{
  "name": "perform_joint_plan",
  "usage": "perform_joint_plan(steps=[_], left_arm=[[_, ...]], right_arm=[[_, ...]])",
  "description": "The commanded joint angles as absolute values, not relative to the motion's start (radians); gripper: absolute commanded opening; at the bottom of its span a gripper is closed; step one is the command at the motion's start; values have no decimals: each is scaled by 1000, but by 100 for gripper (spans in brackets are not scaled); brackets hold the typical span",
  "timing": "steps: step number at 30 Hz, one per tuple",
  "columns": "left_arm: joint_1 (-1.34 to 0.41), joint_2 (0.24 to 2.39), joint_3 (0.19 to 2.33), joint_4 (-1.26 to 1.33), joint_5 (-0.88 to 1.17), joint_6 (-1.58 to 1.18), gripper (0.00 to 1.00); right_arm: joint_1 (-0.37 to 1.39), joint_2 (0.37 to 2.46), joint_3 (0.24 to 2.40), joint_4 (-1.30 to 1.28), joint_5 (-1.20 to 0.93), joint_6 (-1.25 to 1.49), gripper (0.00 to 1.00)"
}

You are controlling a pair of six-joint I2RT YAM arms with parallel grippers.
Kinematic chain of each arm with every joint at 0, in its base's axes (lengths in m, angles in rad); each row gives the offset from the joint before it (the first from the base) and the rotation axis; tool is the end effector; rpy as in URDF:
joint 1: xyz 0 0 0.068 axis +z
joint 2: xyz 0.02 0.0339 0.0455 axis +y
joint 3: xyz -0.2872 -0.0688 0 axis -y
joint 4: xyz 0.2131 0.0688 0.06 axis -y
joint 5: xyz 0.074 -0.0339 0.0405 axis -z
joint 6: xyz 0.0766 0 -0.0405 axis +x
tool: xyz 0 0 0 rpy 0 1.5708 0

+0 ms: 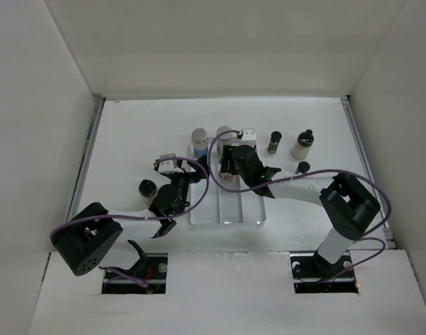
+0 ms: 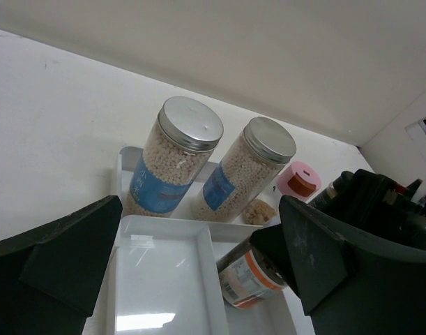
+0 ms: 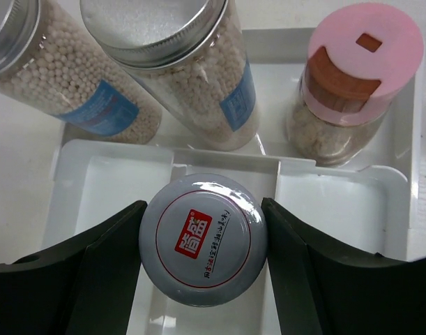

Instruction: Organize the condiment bottles

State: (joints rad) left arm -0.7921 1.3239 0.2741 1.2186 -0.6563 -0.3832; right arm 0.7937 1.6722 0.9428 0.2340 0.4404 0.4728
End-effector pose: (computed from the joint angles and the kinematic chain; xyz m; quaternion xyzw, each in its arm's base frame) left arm 0.2023 -0.1385 0.2597 -0.1172 0.6479 -0.2281 0.7173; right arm 0.2855 0.2437 0.2338 -0.0235 0.8453 0.1445 0.5139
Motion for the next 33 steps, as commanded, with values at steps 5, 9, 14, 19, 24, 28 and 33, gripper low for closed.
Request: perform_joint_plan(steps=[5, 9, 14, 19, 24, 28, 33], left_arm=[[-789, 1319, 273, 1282, -660, -391, 100], [-788, 1327, 279, 1282, -653, -393, 100], [-800, 1322, 284, 1276, -641, -391, 100], [-803, 1328, 287, 1276, -640, -394, 100], [-798, 1350, 296, 1276, -630, -396, 100], [-811, 1338, 295, 1275, -630, -393, 100], [-812, 1338, 290, 1275, -630, -394, 100]], right_arm=[[814, 1602, 994, 382, 489, 445, 83], [777, 1471, 939, 312, 494, 454, 86], [668, 1257, 780, 247, 586, 466, 86], [553, 1132, 677, 16, 819, 551, 88], [478, 1078, 604, -63, 838, 591, 89], [430, 1124, 606, -64, 805, 594, 89], [384, 1172, 620, -11, 755, 589, 83]])
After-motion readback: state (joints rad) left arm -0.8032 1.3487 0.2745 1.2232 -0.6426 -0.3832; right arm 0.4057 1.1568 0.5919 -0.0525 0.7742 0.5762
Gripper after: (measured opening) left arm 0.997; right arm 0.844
